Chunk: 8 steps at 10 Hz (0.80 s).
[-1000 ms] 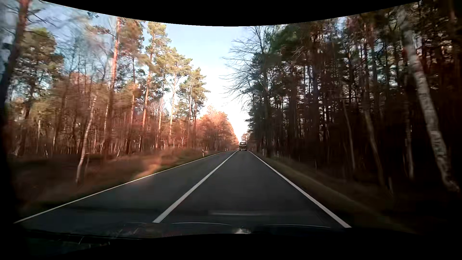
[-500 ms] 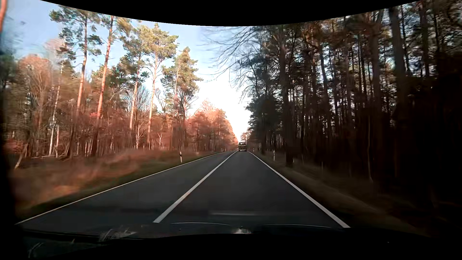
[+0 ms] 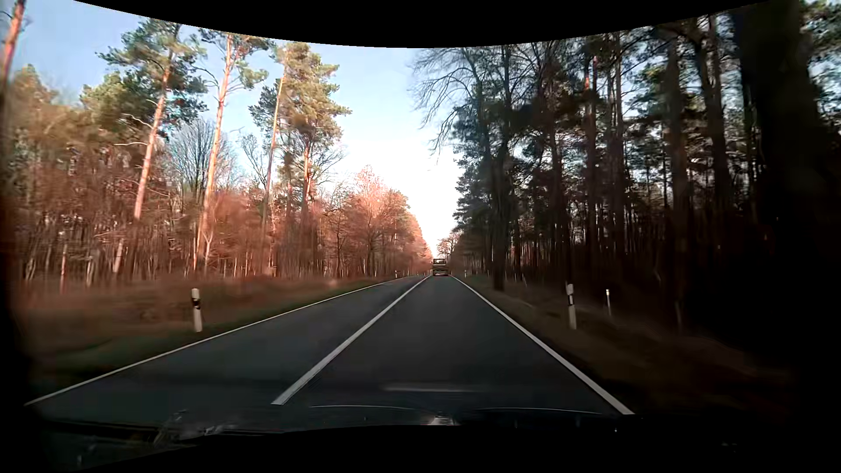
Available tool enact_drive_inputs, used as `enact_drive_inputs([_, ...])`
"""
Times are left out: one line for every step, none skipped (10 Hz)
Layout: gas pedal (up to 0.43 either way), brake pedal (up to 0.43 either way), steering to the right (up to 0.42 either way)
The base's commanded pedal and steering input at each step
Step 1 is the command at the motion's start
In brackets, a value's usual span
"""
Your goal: Follow the waypoints while adhering to traffic rules and regulations
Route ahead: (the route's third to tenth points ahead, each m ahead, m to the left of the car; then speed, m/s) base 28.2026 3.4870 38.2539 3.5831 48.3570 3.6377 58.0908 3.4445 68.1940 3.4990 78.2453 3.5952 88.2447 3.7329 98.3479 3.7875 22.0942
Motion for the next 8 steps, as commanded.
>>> enact_drive_inputs([0.118, 0.000, -0.001])
enact_drive_inputs([0.118, 0.000, -0.001])
enact_drive_inputs([0.110, 0.000, -0.001])
enact_drive_inputs([0.110, 0.000, -0.001])
enact_drive_inputs([0.110, 0.000, -0.001])
enact_drive_inputs([0.110, 0.000, -0.001])
enact_drive_inputs([0.098, 0.000, -0.001])
enact_drive_inputs([0.079, 0.000, -0.001])
